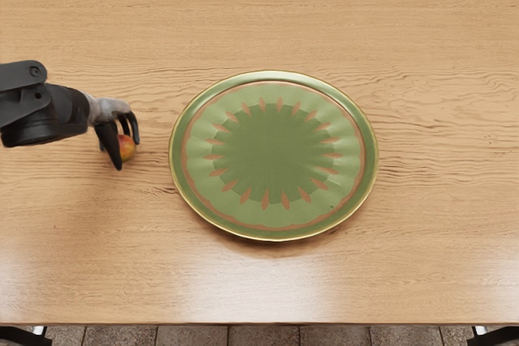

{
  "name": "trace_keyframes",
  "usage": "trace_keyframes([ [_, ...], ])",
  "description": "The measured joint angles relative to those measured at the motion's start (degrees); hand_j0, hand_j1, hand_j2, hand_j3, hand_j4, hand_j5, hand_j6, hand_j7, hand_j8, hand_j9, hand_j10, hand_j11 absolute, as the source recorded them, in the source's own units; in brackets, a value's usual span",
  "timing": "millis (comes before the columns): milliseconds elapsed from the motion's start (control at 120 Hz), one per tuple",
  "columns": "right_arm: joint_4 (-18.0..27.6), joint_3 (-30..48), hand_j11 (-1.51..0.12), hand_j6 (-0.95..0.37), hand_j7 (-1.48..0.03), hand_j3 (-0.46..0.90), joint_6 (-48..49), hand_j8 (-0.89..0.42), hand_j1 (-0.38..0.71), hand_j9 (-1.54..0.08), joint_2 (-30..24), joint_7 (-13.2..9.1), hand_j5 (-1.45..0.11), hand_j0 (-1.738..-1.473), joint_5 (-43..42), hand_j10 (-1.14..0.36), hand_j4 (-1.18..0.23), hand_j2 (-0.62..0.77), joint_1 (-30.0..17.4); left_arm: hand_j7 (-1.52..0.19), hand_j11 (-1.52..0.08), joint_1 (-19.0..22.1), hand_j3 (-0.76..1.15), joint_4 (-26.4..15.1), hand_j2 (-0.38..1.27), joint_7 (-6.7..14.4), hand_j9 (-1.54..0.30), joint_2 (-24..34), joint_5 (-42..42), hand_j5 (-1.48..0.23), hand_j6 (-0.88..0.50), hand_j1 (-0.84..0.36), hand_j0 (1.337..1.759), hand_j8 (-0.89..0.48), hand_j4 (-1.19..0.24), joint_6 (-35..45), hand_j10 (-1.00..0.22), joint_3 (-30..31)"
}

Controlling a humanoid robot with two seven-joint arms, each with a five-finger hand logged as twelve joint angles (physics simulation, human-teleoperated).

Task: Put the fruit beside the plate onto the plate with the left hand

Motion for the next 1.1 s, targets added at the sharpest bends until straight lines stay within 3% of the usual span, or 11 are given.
trace_keyframes([
  [192, 0.0, 0.0, -0.05, -0.04, -0.05, 0.0, 0.0, -0.04, -0.3, -0.05, 0.0, 0.1, -0.05, -1.658, 0.0, -0.04, -0.04, -0.01, 0.0, -1.16, -1.16, -0.8, 0.0, 4.8, 0.44, 0.0, -1.16, 2.1, -11.7, -1.18, -0.35, -0.34, 1.648, -0.41, -0.6, -13.3, -0.84, -8.6],
  [292, 0.0, 0.0, -0.05, -0.04, -0.05, 0.0, 0.1, -0.04, -0.3, -0.05, 0.0, 0.1, -0.05, -1.658, 0.0, -0.04, -0.04, -0.01, 0.0, -1.16, -1.15, -2.7, 0.0, 5.8, 0.43, 0.0, -1.15, 3.8, -16.6, -1.18, -0.36, -0.34, 1.648, -0.42, -0.62, -17.6, -0.84, -10.8],
  [400, 0.0, 0.0, -0.05, -0.04, -0.05, 0.0, 0.1, -0.04, -0.3, -0.05, 0.0, 0.1, -0.05, -1.658, 0.0, -0.04, -0.04, -0.01, 0.0, -1.15, -1.15, -3.9, 0.0, 6.1, 0.53, 0.0, -1.14, 3.9, -20.3, -1.18, -0.33, -0.39, 1.648, -0.4, -0.62, -21.0, -0.84, -13.0],
  [508, 0.0, 0.0, -0.05, -0.04, -0.05, 0.0, 0.0, -0.04, -0.3, -0.05, 0.0, 0.0, -0.05, -1.658, 0.0, -0.04, -0.04, -0.01, 0.0, -1.14, -1.13, -4.0, 0.0, 6.3, 0.51, 0.0, -1.13, 3.0, -22.0, -1.17, -0.34, -0.39, 1.649, -0.4, -0.62, -22.7, -0.83, -15.6],
  [725, 0.0, 0.0, -0.05, -0.04, -0.05, 0.0, 0.0, -0.04, -0.3, -0.05, 0.0, 0.1, -0.05, -1.658, 0.0, -0.04, -0.04, -0.01, 0.1, -1.12, -1.1, -6.2, 0.0, 8.3, 0.83, 0.0, -1.1, -4.0, -23.2, -1.18, -0.35, -0.5, 1.653, -0.4, -0.72, -23.2, -0.82, -17.9],
  [908, 0.0, 0.0, -0.05, -0.04, -0.05, 0.0, 0.0, -0.04, -0.3, -0.05, 0.0, 0.2, -0.05, -1.658, 0.0, -0.04, -0.04, -0.01, 0.1, -1.11, -1.1, -6.8, 0.0, 9.8, 0.93, 0.0, -1.1, -7.7, -24.4, -1.16, -0.4, -0.52, 1.653, -0.44, -0.76, -22.9, -0.82, -18.6],
  [1100, 0.0, 0.0, -0.05, -0.04, -0.05, 0.0, 0.0, -0.04, -0.3, -0.05, 0.0, 0.1, -0.05, -1.658, 0.0, -0.04, -0.04, -0.01, 0.1, -1.11, -1.1, -3.1, 0.0, 14.6, 0.84, 0.0, -1.09, -12.2, -24.4, -1.15, -0.46, -0.45, 1.653, -0.49, -0.78, -23.3, -0.82, -18.8],
])
